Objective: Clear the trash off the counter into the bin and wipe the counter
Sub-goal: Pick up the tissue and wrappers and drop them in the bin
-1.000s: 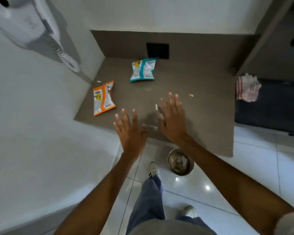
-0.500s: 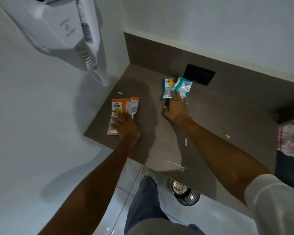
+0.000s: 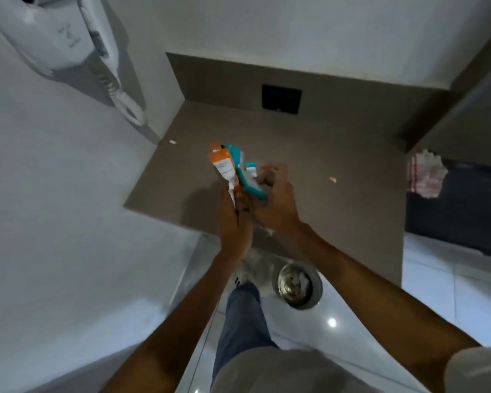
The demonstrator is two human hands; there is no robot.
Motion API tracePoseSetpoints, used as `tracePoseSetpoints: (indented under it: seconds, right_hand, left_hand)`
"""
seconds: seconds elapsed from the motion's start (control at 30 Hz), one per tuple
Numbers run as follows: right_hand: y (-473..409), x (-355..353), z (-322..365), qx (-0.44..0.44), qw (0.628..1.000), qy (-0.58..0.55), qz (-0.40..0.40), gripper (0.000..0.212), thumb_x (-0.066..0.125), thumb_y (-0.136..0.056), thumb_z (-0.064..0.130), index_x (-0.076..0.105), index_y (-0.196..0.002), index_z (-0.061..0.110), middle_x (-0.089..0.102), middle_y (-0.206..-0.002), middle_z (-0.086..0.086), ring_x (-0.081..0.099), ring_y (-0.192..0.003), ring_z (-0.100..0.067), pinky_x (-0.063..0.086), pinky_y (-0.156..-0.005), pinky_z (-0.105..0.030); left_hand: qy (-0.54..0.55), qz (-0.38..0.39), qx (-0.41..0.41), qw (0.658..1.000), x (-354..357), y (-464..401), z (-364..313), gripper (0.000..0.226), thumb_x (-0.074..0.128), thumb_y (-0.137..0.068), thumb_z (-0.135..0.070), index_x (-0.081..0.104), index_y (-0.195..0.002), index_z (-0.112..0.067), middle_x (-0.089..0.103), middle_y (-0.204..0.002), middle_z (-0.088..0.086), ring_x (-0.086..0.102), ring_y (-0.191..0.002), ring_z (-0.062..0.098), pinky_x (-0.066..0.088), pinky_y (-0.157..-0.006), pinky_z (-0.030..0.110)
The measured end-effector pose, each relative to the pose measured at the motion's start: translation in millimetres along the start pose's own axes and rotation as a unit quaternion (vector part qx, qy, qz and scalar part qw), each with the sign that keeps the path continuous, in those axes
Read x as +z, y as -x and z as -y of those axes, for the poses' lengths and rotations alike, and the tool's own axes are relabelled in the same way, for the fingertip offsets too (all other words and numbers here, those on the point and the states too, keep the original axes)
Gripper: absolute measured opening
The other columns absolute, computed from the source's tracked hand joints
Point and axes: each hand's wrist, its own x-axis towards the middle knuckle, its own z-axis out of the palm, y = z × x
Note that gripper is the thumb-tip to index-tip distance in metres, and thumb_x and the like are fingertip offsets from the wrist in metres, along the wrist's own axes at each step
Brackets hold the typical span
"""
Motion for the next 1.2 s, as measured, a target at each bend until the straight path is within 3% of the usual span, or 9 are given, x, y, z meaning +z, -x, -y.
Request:
tracePoseSetpoints:
  seconds: [0.1,0.2,0.3,0.47,0.57,0.73,0.87,1.07,1.2]
  right_hand:
    - [70.9,-18.9,4.0,-0.039,0.996,-0.034,0.074,0.054,0.072,-0.085,-0.006,0.054,-0.136,0.0,0.059,-0.126,-0.019,0.063,-0.113,-0.014,0.053,-0.091,-0.025]
    - [141.2,-38.8,-3.5,0.006,0.987,-0.052,0.152,0.056,0.062,-0.089,-0.012,0.047,-0.143,-0.006,0.044,-0.146,-0.027,0.052,-0.133,-0.034,0.053,-0.103,-0.036]
    - [206.9,-50.8,-25.1,0.064,0.976,-0.073,0.195,0.072,0.065,-0.09,-0.008,0.03,-0.152,-0.007,0.034,-0.157,-0.026,0.047,-0.141,-0.035,0.054,-0.105,-0.043]
    - [275.1,-64.2,-91.9,0.148,0.956,-0.065,0.245,0.058,0.059,-0.099,0.006,0.035,-0.15,0.021,0.049,-0.148,0.012,0.053,-0.131,0.0,0.053,-0.104,-0.025]
    - [289.4,-60.5,-149.0,0.283,0.938,-0.044,0.195,0.052,0.048,-0.101,0.0,0.042,-0.144,0.029,0.061,-0.137,0.01,0.057,-0.122,0.011,0.044,-0.096,-0.002]
    - [261.9,-12.2,-309.5,0.429,0.901,-0.014,0.067,0.048,0.047,-0.105,0.005,0.046,-0.15,0.02,0.065,-0.13,-0.012,0.069,-0.109,-0.025,0.054,-0.079,-0.016]
    - [237.6,38.7,-453.1,0.569,0.817,-0.054,-0.078,0.03,0.044,-0.109,0.03,0.064,-0.125,0.015,0.074,-0.11,-0.013,0.069,-0.076,-0.013,0.06,-0.059,-0.023]
    - [223.4,72.3,-546.2,0.603,0.79,-0.112,-0.012,0.053,0.04,-0.111,0.026,0.034,-0.153,-0.005,0.045,-0.147,-0.037,0.043,-0.141,-0.05,0.033,-0.121,-0.055]
    - [244.0,29.7,-472.4,0.55,0.833,0.058,0.002,0.046,0.053,-0.104,0.041,0.05,-0.143,0.017,0.066,-0.129,-0.011,0.063,-0.121,-0.032,0.054,-0.089,-0.038]
  left_hand:
    - [0.098,0.003,-0.04,0.994,4.4,70.4,-3.4,0.048,0.04,-0.095,-0.008,0.055,-0.129,-0.039,0.067,-0.122,0.009,0.07,-0.109,0.023,0.061,-0.096,0.046]
    - [0.099,0.029,-0.103,0.989,6.0,129.6,21.3,0.052,0.044,-0.093,-0.011,0.05,-0.145,-0.015,0.066,-0.129,0.017,0.072,-0.099,0.001,0.062,-0.085,0.021]
    - [0.079,0.067,-0.192,0.976,6.0,185.3,54.4,0.038,0.046,-0.103,-0.025,0.052,-0.138,-0.012,0.069,-0.118,0.008,0.073,-0.099,0.005,0.062,-0.095,0.037]
    - [0.041,0.201,-0.284,0.936,10.1,242.5,97.3,0.05,0.05,-0.105,-0.008,0.041,-0.152,-0.022,0.062,-0.143,0.004,0.063,-0.134,0.027,0.063,-0.091,0.024]
    - [0.059,0.216,-0.362,0.905,40.8,238.1,138.3,0.04,0.055,-0.107,-0.009,0.047,-0.141,-0.028,0.068,-0.129,0.004,0.071,-0.122,0.027,0.066,-0.088,0.029]
    - [0.082,0.256,-0.43,0.862,133.0,188.9,278.1,0.024,0.047,-0.106,-0.04,0.059,-0.125,-0.034,0.076,-0.102,-0.011,0.068,-0.095,0.014,0.053,-0.074,0.024]
    - [0.063,0.269,-0.497,0.823,206.5,157.0,419.3,0.055,0.038,-0.111,-0.039,0.043,-0.157,-0.009,0.057,-0.151,0.02,0.056,-0.14,0.038,0.056,-0.091,0.035]
    - [-0.003,0.286,-0.443,0.85,245.2,132.9,506.8,0.05,0.041,-0.11,-0.043,0.055,-0.148,-0.014,0.067,-0.141,0.013,0.06,-0.135,0.031,0.05,-0.115,0.045]
    - [-0.188,0.316,-0.284,0.885,197.0,147.8,441.1,0.043,0.038,-0.111,-0.036,0.053,-0.149,-0.021,0.061,-0.147,0.01,0.056,-0.135,0.029,0.05,-0.104,0.036]
